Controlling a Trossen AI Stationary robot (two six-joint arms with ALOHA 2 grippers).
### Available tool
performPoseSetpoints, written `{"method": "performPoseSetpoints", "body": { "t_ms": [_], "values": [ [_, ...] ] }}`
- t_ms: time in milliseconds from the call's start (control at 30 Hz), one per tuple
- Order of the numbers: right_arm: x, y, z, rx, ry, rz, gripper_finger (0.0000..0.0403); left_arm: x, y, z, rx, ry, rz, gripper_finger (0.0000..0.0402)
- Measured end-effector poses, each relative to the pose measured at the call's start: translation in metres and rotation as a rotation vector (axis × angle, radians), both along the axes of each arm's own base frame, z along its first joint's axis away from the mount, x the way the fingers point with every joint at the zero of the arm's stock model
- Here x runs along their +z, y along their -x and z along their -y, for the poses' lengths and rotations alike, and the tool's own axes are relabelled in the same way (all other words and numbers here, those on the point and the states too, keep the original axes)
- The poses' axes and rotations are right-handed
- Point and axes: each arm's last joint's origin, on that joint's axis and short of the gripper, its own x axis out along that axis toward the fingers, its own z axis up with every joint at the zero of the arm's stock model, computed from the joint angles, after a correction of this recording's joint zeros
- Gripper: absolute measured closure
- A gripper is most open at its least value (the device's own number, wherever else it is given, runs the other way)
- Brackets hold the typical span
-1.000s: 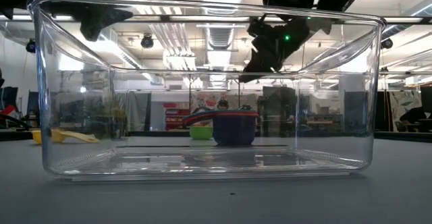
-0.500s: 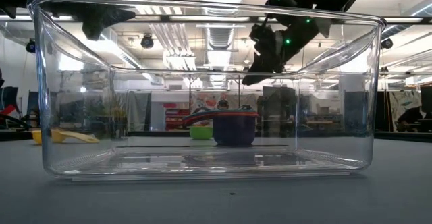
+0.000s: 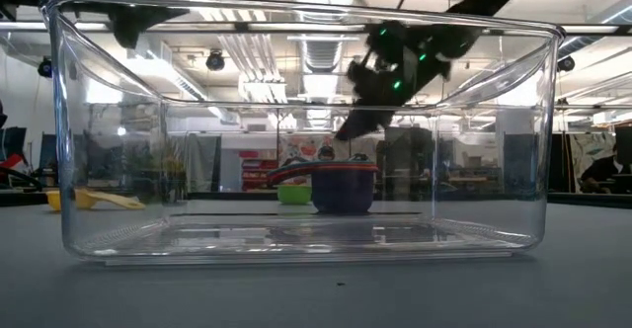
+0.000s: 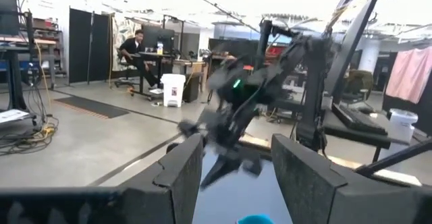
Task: Nest measuring cups in basket
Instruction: Stack the green measuring cup on top of the light blue measuring cup
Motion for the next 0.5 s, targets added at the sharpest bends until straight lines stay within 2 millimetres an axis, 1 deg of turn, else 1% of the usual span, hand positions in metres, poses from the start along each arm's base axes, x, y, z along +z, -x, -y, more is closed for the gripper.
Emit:
{"method": "performPoseSetpoints", "body": {
  "t_ms": [133, 267, 367, 500],
  "values": [
    [-0.017, -0.021, 0.023, -0.001, -0.023, -0.098, 0.02, 0.008, 0.0, 0.0, 0.001, -0.01, -0.003, 0.0241],
    [-0.031, -0.037, 0.038, 0.008, -0.058, -0.196, 0.02, 0.009, -0.001, 0.0, 0.002, -0.012, -0.076, 0.0241],
    [-0.036, -0.047, 0.048, 0.01, -0.061, -0.214, 0.02, 0.007, -0.001, 0.0, 0.001, -0.003, -0.126, 0.0241],
    [-0.043, -0.052, 0.058, 0.006, -0.059, -0.229, 0.02, 0.007, -0.002, 0.0, -0.001, 0.021, -0.145, 0.0241]
  ]
}}
